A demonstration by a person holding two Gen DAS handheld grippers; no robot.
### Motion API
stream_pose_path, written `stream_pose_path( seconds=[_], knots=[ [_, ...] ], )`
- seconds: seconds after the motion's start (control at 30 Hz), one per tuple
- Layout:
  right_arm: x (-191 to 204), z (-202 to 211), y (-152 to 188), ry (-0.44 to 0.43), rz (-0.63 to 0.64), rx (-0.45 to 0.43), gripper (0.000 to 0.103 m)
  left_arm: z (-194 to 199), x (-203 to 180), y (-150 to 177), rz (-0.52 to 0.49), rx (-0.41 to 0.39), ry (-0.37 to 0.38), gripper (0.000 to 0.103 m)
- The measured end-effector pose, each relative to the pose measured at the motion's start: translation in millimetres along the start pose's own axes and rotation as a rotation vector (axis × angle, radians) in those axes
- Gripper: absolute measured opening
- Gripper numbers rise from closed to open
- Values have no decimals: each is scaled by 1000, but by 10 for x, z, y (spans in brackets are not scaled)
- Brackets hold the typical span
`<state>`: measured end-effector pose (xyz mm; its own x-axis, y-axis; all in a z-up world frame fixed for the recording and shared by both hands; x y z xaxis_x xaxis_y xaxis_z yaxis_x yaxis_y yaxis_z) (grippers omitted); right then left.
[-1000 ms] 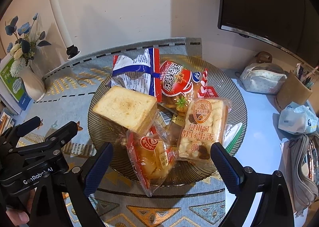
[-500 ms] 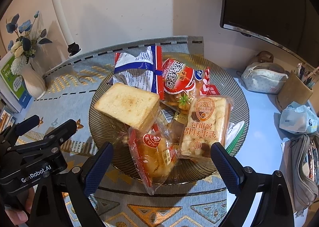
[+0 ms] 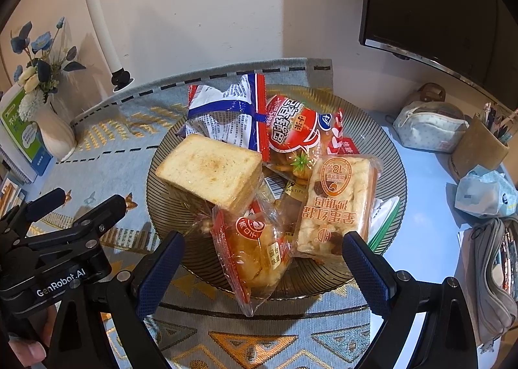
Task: Organize snacks
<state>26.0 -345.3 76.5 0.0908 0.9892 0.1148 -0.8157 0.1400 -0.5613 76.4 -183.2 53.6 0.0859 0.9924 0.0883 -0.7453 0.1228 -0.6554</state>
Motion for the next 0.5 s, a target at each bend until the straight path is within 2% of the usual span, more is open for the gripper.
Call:
stream_pose_path(
  seconds=[0.5],
  knots=[
    [34,-29,-9,1,6,5,97,-41,20,12,10,6,-4,101]
  ],
)
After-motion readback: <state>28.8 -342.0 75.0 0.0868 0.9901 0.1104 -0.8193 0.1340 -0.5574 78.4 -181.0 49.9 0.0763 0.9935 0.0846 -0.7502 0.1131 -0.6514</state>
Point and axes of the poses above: each gripper's, at about its wrist camera, not at the fingertips, and z roughly against the way its jaws point, x to its left, y to its underside, the point moved 3 cm from there along -z, roughly the way its jaws point, and after that the axes turned 4 degrees about -z, right-handed, at the moved point
